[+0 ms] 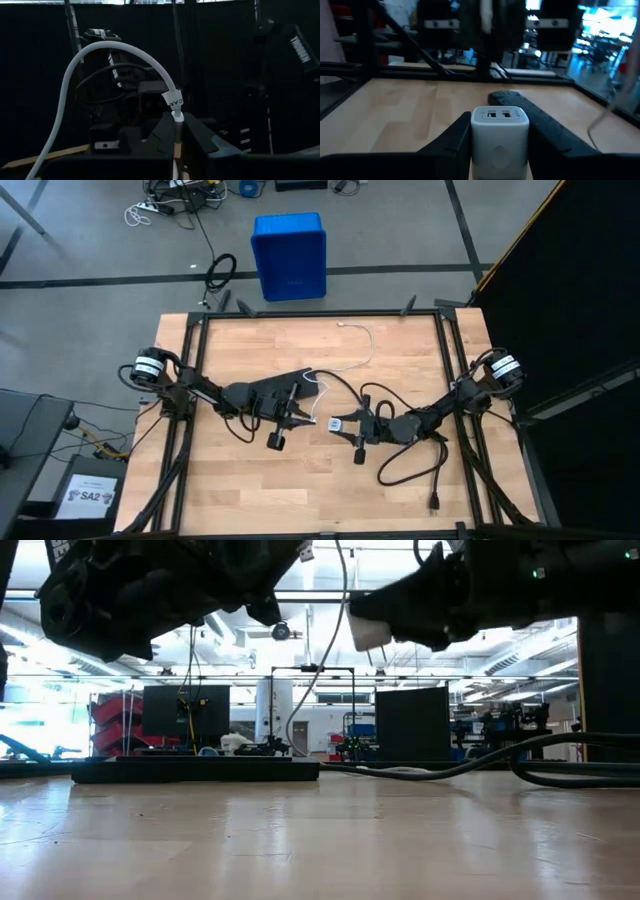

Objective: Insert USB
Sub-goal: Insert the white charger cable into the white charger adapter

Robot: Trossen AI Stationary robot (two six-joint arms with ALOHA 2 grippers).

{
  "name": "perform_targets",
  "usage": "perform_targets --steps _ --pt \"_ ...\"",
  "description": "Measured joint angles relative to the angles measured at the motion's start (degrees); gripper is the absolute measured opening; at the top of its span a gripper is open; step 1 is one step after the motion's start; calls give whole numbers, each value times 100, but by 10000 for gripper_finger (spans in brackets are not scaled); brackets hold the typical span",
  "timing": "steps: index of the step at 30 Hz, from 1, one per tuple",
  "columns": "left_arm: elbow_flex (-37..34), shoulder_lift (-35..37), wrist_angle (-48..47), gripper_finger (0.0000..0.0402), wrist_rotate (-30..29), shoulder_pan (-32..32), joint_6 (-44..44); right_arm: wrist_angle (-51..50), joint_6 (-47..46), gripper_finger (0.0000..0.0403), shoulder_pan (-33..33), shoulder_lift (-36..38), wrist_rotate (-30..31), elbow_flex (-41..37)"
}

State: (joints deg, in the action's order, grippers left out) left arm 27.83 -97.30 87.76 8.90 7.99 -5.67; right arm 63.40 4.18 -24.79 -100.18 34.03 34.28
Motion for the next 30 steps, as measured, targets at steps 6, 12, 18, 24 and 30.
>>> perform_targets --steps 6,12,18,24,30 --pt "322 0 -429 0 -4 -1 -272 36 34 112 238 0 -459 52" --pt "565 0 -1021 0 -179 -11 -408 114 88 112 353 0 -570 52" --pt "582 -13 -1006 0 -363 -11 -436 221 203 112 360 0 -585 52" --pt "582 -410 -401 0 -474 -29 -219 339 241 112 360 0 -687 55" --pt "589 -947 233 0 -429 -81 28 316 247 112 360 0 -688 52"
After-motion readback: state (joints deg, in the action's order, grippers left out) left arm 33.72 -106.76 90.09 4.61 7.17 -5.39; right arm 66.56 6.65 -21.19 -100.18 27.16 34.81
